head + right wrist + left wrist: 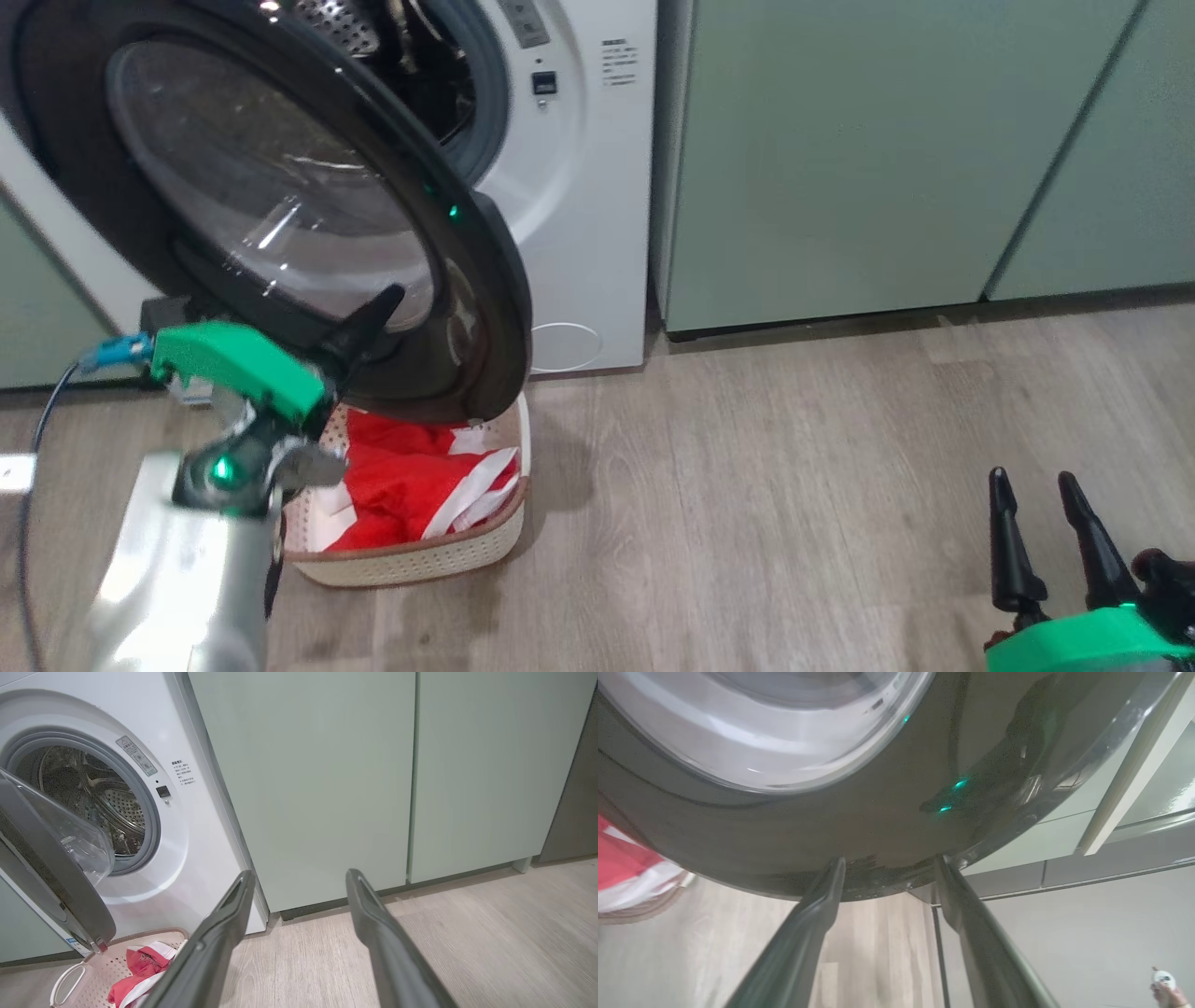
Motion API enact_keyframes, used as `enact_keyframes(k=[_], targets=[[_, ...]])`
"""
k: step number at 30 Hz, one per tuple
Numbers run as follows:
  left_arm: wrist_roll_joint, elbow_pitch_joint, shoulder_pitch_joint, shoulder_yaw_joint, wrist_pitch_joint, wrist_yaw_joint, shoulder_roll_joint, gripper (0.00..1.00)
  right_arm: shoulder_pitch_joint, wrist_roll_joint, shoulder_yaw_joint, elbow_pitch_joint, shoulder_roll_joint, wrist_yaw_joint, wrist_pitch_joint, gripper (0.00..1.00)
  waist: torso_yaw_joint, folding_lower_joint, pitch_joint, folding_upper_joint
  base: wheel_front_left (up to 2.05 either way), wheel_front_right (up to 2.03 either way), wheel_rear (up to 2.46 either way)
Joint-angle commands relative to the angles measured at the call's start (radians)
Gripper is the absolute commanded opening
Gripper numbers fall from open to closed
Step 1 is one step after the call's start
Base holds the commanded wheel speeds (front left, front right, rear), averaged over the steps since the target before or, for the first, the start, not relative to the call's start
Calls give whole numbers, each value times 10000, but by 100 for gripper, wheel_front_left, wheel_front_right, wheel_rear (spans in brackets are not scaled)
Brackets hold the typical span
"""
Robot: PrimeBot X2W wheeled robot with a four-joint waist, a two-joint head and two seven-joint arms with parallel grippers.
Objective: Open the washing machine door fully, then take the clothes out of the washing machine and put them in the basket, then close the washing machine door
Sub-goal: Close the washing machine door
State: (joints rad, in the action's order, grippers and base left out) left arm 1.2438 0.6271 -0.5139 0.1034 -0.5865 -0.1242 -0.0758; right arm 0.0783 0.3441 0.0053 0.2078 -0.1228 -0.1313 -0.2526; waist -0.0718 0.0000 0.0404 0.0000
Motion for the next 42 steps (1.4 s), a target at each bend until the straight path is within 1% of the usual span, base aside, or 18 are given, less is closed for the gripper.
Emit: enact_keyframes(k=[1,3,5,7,10,13,15,17,18,22,25,30,31,36,42], targets=[[-148,-824,73,-21,455,-65,-532,100,-303,-49,136,-371,-111,6,-92,100,180,0,-9,0,0,0,0],[-397,-1567,644,-553,1360,-65,-874,100,-306,-65,102,-409,-69,6,-92,100,312,0,-11,0,0,0,0],[-884,-2296,1212,-1373,2545,-65,-1404,100,-329,-62,62,-415,-43,6,-92,100,437,0,-21,0,0,0,0],[-1347,-2596,1705,-2219,3860,-65,-1944,100,-335,-54,27,-414,-12,6,-92,100,560,0,-3,0,0,0,0],[-1689,-2563,2194,-3242,5855,-65,-2631,100,-299,-70,4,-421,39,6,-92,100,700,0,52,0,0,0,0],[-2098,-2107,2453,-4138,7665,-65,-3207,100,-244,-75,-46,-434,71,6,-92,100,798,0,104,0,0,0,0],[-2375,-1716,2517,-4589,8258,-65,-3449,100,-206,-80,-89,-459,103,6,-92,100,843,0,129,0,0,0,0],[-2876,-1283,2545,-4736,8450,-65,-3609,100,-162,-93,-131,-484,150,6,-92,100,873,0,157,0,0,0,0],[-3306,-1266,2500,-4547,8467,-65,-3648,100,-136,-96,-162,-500,174,6,-92,100,897,0,162,0,0,0,0],[-5001,-1629,2883,-3146,8477,-65,-3237,100,-46,-140,-240,-585,264,6,-92,100,921,0,178,0,0,0,0],[-6104,-2031,3332,-2477,8479,-65,-2895,100,30,-175,-276,-634,310,6,-92,100,901,0,218,0,0,0,0],[-7190,-2377,3883,-1498,8480,-65,-2437,100,161,-197,-343,-672,365,6,-92,100,893,0,279,0,0,0,0],[-7561,-2390,4010,-1191,8481,-65,-2310,100,232,-224,-360,-690,403,6,-92,100,905,0,302,0,0,0,0],[-7866,-2398,4129,-886,8481,-65,-2091,100,261,-219,-348,-645,433,6,-92,100,917,0,337,0,0,0,0],[-8001,-2315,4144,-919,8481,-65,-2081,100,215,-197,-300,-617,404,6,-92,100,939,0,334,0,0,0,0]])
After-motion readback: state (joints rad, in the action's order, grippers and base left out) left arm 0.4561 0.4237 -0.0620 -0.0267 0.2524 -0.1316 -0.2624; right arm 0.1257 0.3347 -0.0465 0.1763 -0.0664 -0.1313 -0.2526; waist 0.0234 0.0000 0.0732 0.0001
